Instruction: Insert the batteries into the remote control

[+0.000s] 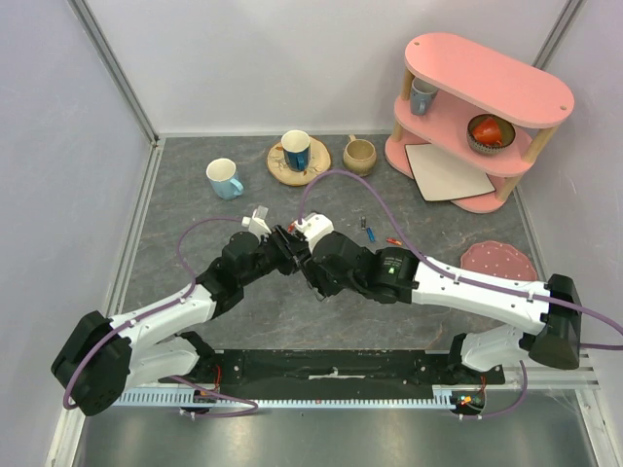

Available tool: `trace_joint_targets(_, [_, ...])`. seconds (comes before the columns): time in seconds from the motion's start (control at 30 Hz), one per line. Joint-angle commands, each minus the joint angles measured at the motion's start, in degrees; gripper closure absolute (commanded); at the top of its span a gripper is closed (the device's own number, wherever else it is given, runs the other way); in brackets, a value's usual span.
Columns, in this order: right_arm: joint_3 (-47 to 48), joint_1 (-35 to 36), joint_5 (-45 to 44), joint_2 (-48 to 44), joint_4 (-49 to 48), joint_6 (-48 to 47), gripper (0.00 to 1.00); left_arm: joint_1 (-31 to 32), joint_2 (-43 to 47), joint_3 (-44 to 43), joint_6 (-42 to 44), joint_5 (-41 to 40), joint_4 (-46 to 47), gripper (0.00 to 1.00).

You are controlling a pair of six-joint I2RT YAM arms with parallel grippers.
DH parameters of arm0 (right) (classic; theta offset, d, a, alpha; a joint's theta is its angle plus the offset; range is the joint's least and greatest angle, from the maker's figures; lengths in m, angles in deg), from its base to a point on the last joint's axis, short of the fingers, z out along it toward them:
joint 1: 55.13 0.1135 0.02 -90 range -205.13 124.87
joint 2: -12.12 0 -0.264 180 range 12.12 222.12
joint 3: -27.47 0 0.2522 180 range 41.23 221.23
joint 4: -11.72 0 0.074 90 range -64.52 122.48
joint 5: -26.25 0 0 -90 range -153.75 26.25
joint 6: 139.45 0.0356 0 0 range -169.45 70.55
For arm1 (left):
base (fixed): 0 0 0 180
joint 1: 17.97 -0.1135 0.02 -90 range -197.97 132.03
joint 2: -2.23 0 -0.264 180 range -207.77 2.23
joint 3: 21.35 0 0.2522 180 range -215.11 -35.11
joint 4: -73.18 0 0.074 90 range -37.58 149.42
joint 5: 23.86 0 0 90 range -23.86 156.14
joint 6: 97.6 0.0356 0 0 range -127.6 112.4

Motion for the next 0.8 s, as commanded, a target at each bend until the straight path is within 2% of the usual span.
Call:
trace_joint_targets(0.0, [2.26,0.37,-2.44,-1.88,0.43,1.14,0.37,0.25,1.77,0.05,-1.33,0.02,4.31,0.98])
trace_joint_targets(0.17, [3.93,0.37,-4.12,-4.6,3.07,1.32,0.31,0.25,1.68,0.66,-0.9,-0.59,4.22,0.98])
trace_joint_targets(0.37, [4.11,0.19,-7.89,-10.57,5.27,1.84,0.28,0.16,1.24,1.19,-0.02,-1.12,4.39,0.98])
trace_joint_targets(0.47, [1.22,-0.42,-10.53,-12.95,5.09,2.98,0.27,-0.1,1.24,2.77,1.39,0.89,8.68,0.98])
trace_joint_targets(0.6, [-5.98,-3.31,-8.44,-16.99,-0.94,5.71,0.27,-1.51,0.89,8.03,2.27,8.62,23.61,0.98])
trace_joint_targets(0.63, [-7.83,-6.11,-6.34,-19.35,-3.06,6.15,0.27,-2.38,0.11,10.39,1.75,12.29,31.56,0.98])
trace_joint_targets(0.77, [-18.79,-13.5,10.15,-25.95,-16.58,10.28,0.27,-4.67,-3.23,14.98,-1.15,19.79,49.1,0.98])
